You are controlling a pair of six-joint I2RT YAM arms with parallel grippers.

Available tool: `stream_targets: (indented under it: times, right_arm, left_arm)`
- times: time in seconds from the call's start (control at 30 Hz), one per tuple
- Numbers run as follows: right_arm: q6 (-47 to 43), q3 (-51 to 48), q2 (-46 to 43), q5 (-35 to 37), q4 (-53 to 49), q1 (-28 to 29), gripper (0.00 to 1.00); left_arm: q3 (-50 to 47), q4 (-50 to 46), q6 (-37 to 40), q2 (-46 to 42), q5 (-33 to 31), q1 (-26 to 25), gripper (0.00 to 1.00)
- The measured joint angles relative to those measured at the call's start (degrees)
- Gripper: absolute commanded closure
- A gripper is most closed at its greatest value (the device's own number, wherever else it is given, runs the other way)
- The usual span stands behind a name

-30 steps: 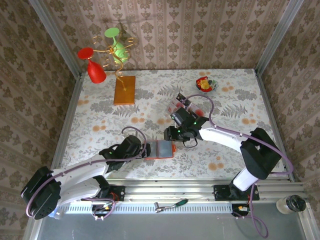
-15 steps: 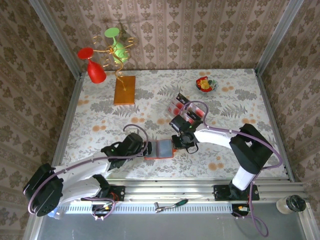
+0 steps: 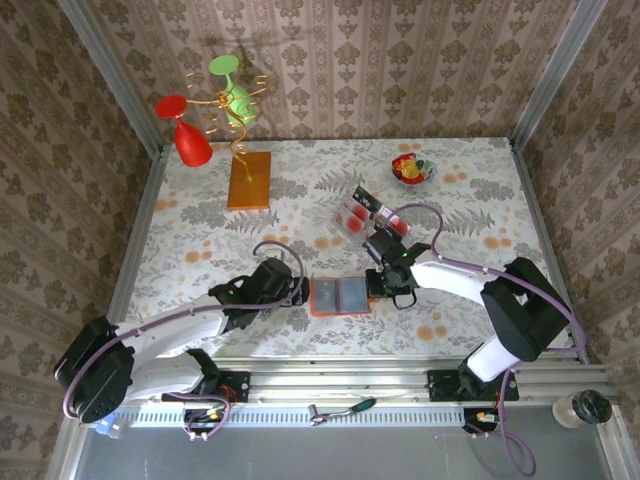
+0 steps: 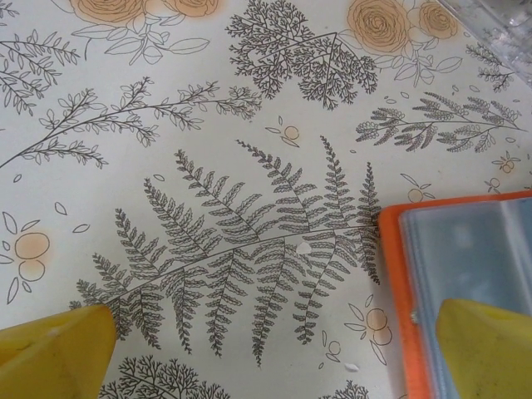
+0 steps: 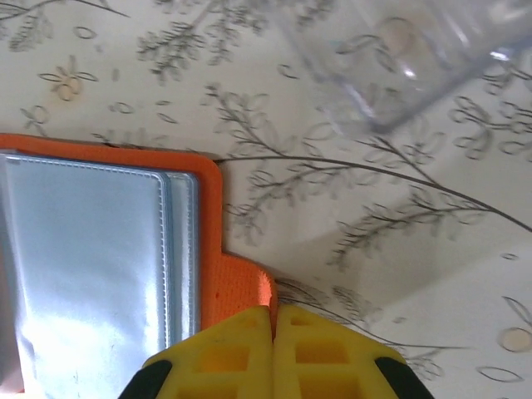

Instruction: Put the credit cards into the card holder

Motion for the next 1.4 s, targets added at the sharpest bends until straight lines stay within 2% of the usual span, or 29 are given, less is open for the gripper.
stream_targets:
  times: [0.1, 0.2, 0.27, 0.43, 0.57, 0.73, 0.87, 1.07, 1.4]
  right_arm:
    - [-0.17, -1.79, -1.57, 0.11, -0.02, -0.81, 0.87]
    - [-1.18, -2.51, -2.89, -0.07, -0.46, -1.60, 0.61]
    - [-2.47, -2.47, -4.39, -0.26, -1.09, -2.19, 0.51]
    - [-5.46, 1.27, -12.13, 0.22, -6.91, -4.70, 0.38]
    - [-8.15, 9.75, -16.02, 4.28, -10.34, -6.12, 0.38]
    - [-10.78, 17.81, -15.41, 7.28, -12.17, -6.71, 0.39]
    - [-12.41, 22.77, -10.84, 6.88, -14.23, -6.97, 0.39]
    - [-15.32, 25.51, -3.26, 4.76, -15.80, -6.97, 0.49]
    - [-18.78, 31.93, 8.22, 5.99, -18.75, -6.97, 0.56]
  left_arm:
    - [0.59, -0.02, 0.24, 0.96, 0.02, 0.00, 0.00]
    - [1.53, 0.02, 0.61, 1.90, 0.04, 0.00, 0.00]
    - [2.16, 0.04, 0.85, 2.43, 0.04, 0.00, 0.00]
    - [2.54, 0.04, 1.29, 2.60, 0.02, 0.02, 0.00]
    - [2.54, 0.44, 1.29, 2.60, 0.37, 0.48, 0.00]
    - [2.86, 0.94, 1.29, 2.73, 1.07, 1.64, 0.00]
    - [3.74, 1.36, 1.51, 2.99, 1.60, 2.49, 0.00]
    - [5.27, 1.97, 2.21, 3.50, 2.78, 3.54, 0.00]
    - [5.81, 2.45, 3.26, 3.50, 3.91, 4.59, 0.00]
